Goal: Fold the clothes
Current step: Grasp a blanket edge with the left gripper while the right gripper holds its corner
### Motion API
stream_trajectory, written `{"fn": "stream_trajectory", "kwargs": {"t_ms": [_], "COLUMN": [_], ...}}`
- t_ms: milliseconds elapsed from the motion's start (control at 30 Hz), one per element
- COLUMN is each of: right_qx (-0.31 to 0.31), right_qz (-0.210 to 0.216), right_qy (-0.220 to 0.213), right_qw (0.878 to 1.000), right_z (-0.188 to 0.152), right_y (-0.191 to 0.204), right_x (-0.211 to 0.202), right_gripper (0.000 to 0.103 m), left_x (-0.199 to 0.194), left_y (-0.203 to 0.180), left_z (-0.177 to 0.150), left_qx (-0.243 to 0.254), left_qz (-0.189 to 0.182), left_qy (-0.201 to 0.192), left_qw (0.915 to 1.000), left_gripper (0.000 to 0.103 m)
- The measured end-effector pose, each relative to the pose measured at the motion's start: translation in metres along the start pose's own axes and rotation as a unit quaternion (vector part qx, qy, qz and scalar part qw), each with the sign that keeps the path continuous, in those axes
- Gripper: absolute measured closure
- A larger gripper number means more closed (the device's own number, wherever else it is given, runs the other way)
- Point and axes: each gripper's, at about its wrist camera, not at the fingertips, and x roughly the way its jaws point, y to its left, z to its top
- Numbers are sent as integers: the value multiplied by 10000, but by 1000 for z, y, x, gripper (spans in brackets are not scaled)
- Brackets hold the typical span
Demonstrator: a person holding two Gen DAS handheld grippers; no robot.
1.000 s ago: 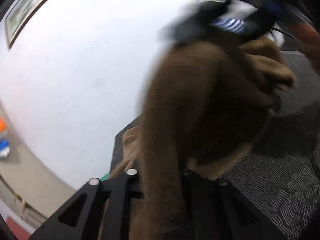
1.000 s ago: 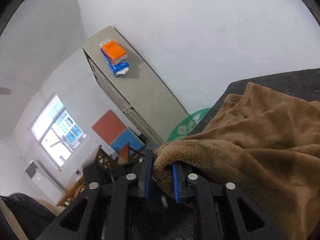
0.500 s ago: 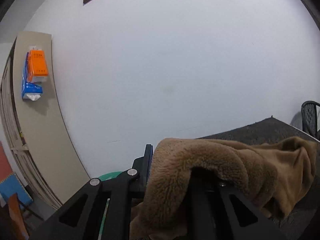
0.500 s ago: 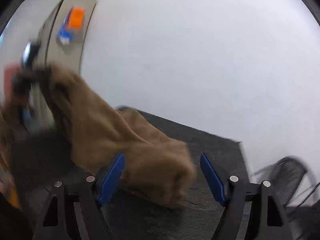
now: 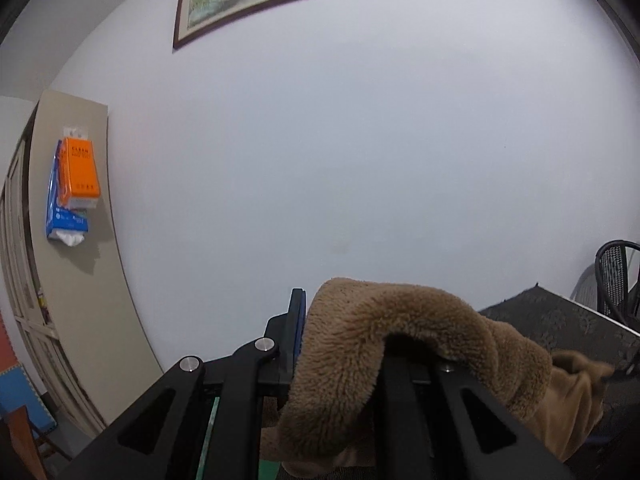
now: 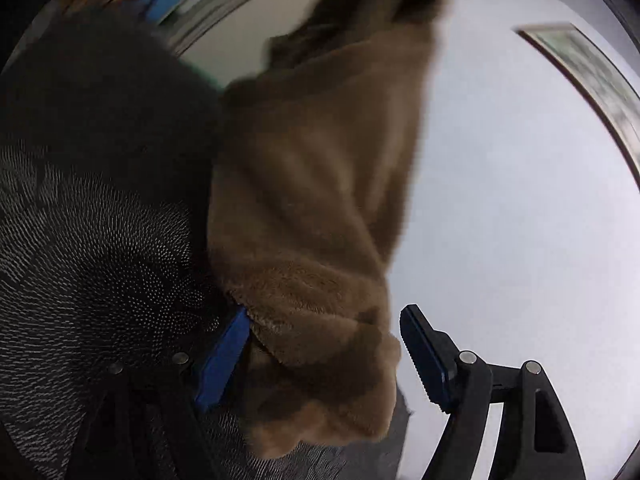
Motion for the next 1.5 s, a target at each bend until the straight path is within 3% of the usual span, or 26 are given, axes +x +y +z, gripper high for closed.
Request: {"fn": "stream_trajectory", "kwargs": {"t_ms": [33, 100, 133, 167, 233, 267, 433, 500, 600, 800, 967, 1100, 1167, 1233, 1300, 1400, 1500], "right_qx": [-19, 154, 327, 493, 799, 952, 1840, 2276, 3009, 3522, 3624, 3629, 3657, 3696, 3764, 4016, 4390], "right_qz": [-27, 23, 76, 103, 71, -6, -902, -1477, -2239, -3346, -4082, -4529, -4511, -4275, -3795, -2820, -1720], "right_qy": [-4, 33, 100, 152, 199, 183, -83, -226, -427, -888, -1486, -1835, -1844, -1634, -1200, -470, 287], "right_qw": [10000, 9999, 9994, 9986, 9966, 9953, 9788, 9622, 9260, 8695, 8246, 7934, 7929, 8087, 8366, 8701, 8814], "right_z": [4, 11, 14, 16, 17, 16, 12, 9, 1, 6, 22, 42, 57, 61, 56, 33, -3], "right_y": [0, -5, -9, -14, -24, -30, -76, -105, -157, -228, -271, -296, -296, -298, -295, -274, -238], "right_x": [4, 10, 13, 16, 19, 17, -10, -25, -49, -99, -160, -201, -200, -201, -184, -133, -68], "right_gripper": [24, 41, 57, 65, 73, 82, 90, 91, 91, 92, 92, 92, 92, 92, 92, 92, 91], "left_x": [-1, -1, -1, -1, -2, -4, -4, -3, -3, -52, -100, -126, -140, -144, -135, -94, -33], "left_y": [0, 2, 3, 5, 9, 11, 24, 31, 42, 42, 70, 105, 108, 105, 101, 97, 84], "left_z": [3, 5, 6, 8, 12, 14, 17, 20, 25, 61, 102, 131, 138, 132, 123, 97, 50], "left_qx": [9, 10, -1, -31, -84, -105, -254, -423, -691, -814, -1084, -1155, -1093, -984, -874, -758, -603], "left_qz": [-11, -5, -2, -9, 6, 27, 188, 217, 197, 139, 161, 388, 479, 531, 501, 303, 170], "left_qy": [-25, -54, -62, -60, -57, -57, -51, -69, -186, -952, -1780, -2426, -2559, -2509, -2235, -1415, -368], "left_qw": [10000, 10000, 10000, 10000, 9999, 9999, 9995, 9988, 9972, 9920, 9779, 9624, 9593, 9615, 9695, 9866, 9974], "left_gripper": [88, 88, 88, 88, 88, 88, 87, 87, 88, 87, 86, 72, 69, 68, 66, 66, 66]}}
